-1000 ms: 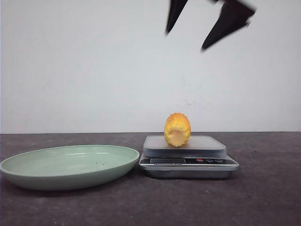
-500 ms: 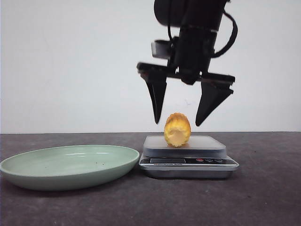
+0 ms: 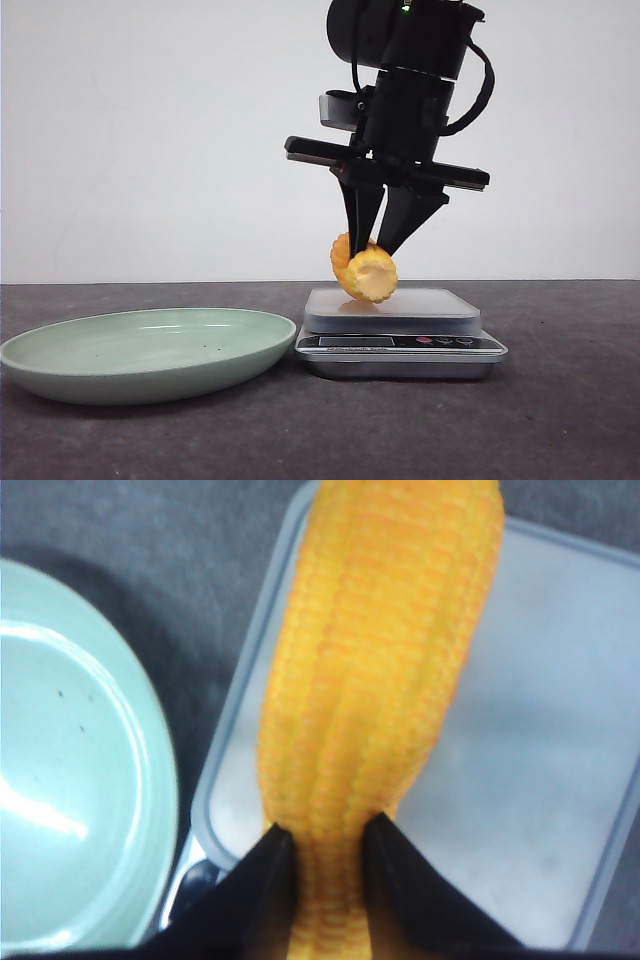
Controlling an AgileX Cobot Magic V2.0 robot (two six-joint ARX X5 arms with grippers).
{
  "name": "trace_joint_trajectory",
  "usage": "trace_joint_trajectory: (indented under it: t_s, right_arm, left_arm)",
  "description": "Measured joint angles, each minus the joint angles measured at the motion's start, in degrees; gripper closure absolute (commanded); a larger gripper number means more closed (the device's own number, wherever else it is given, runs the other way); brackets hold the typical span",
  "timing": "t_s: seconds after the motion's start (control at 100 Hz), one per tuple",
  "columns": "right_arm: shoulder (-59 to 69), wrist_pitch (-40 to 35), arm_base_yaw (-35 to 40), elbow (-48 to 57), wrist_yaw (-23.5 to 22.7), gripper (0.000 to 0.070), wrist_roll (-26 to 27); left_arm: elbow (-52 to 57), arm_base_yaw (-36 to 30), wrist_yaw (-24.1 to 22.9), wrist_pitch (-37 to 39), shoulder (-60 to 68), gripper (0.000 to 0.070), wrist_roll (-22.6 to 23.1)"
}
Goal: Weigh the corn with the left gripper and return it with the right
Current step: 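Lower the right gripper over the corn on the scale and grasp it, then lift the corn with the right gripper and carry it toward the plate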
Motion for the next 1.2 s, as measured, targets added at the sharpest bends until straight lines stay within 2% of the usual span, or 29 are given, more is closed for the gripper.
trace_joint_trajectory:
  t_s: [0.12, 0.23, 0.31, 0.38, 0.56, 0.66, 0.9, 0.99, 1.2]
  right_arm:
    - [-4.1, 4.7, -0.3, -0.2, 1.2, 0.0700, -0.2]
    - [-11.9, 13.9, -0.2, 0.2, 1.2, 0.0700, -0.6]
    - [-16.4, 18.4, 0.5, 3.7, 1.1, 0.0700, -0.7]
    - [-18.3, 19.1, 1.1, 8.7, 0.8, 0.0700, -0.9]
    - [-18.7, 14.5, 2.6, 18.4, -1.7, 0.0700, -2.4]
    - [-18.6, 12.5, 3.7, 18.6, -1.7, 0.0700, -2.4]
    - [-13.6, -0.7, 6.4, 18.6, -2.0, 0.0700, -1.9]
    - [-9.4, -4.6, 8.0, 18.6, -3.6, 0.0700, -1.8]
    - [0.6, -4.3, 13.0, 18.5, -4.5, 0.0700, -0.4]
  left_arm:
    - [0.0, 0.0, 0.6, 0.0, 0.0, 0.0700, -0.5]
    - [0.0, 0.0, 1.0, 0.0, 0.0, 0.0700, -0.9]
    - [0.0, 0.0, 1.0, 0.0, 0.0, 0.0700, -1.1]
    - [-0.3, 0.0, 1.0, 0.0, 0.0, 0.0700, -1.1]
    - [-2.4, 0.0, 0.9, 0.0, 0.0, 0.0700, -1.0]
    - [-3.3, 0.0, 0.9, 0.0, 0.0, 0.0700, -0.6]
    - [-5.9, 0.0, 0.9, 0.0, 0.1, 0.0700, -0.3]
    - [-6.0, 0.0, 0.9, 0.0, 0.2, 0.0700, -0.3]
    - [-6.0, 0.0, 0.9, 0.0, 0.1, 0.0700, -0.3]
